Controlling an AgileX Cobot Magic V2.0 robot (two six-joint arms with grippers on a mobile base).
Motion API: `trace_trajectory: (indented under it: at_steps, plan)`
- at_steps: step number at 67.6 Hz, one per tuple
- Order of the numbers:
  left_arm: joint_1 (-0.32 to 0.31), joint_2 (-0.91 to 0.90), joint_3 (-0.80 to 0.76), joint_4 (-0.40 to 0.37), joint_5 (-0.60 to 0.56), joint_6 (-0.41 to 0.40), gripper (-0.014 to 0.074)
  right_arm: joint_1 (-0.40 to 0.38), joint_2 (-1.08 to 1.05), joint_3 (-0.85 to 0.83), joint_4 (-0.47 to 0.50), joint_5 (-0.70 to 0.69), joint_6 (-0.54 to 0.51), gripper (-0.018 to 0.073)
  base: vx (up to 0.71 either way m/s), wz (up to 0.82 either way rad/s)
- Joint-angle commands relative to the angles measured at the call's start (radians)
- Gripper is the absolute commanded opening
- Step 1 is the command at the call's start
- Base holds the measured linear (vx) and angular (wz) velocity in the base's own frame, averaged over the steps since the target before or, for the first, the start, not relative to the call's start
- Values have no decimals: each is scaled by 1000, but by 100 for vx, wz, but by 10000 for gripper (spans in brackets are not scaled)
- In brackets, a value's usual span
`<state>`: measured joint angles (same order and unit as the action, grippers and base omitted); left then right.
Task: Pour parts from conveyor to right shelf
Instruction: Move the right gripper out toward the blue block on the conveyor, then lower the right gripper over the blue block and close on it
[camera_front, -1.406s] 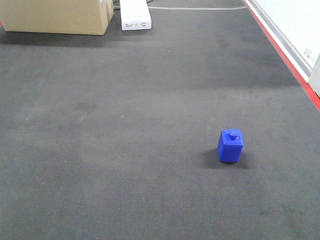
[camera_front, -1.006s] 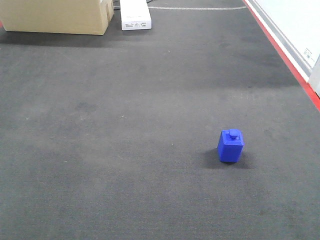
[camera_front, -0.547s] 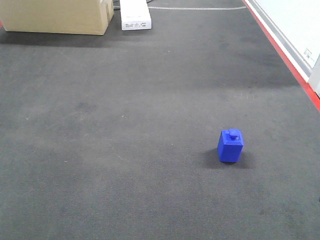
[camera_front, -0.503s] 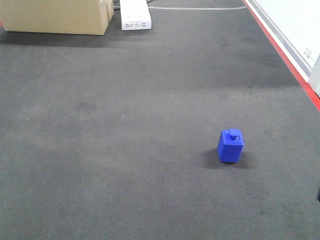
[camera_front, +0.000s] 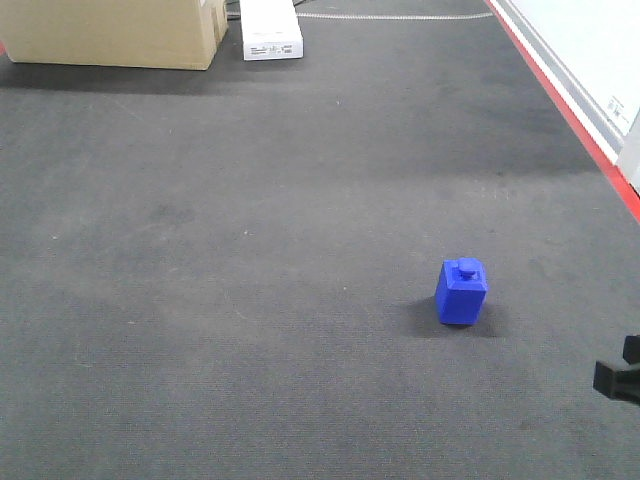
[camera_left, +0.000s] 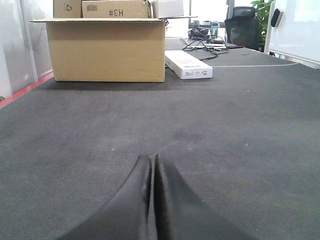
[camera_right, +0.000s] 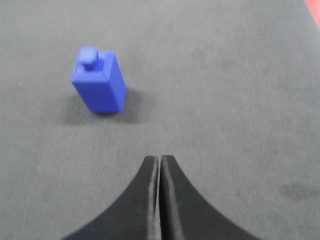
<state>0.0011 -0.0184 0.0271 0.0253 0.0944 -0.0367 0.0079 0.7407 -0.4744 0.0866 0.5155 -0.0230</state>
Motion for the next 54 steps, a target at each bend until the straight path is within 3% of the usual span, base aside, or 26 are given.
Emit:
trace_trajectory:
  at_steps: [1,29,39,54]
  plan:
    - [-4,-5,-20,-6,-73,-7,-6,0,46,-83,-28,8,-2,55,0,0]
    - [-4,-5,-20,-6,-73,-7,-6,0,302,-331,-12,84,-23,430,0,0]
    - [-4,-5,-20,-6,-73,-7,-6,30,426,-472,4,131,-26,456,0,0]
    - [-4,-5,-20,-6,-73,-7,-6,183,661,-707,-30,273,78,456,0,0]
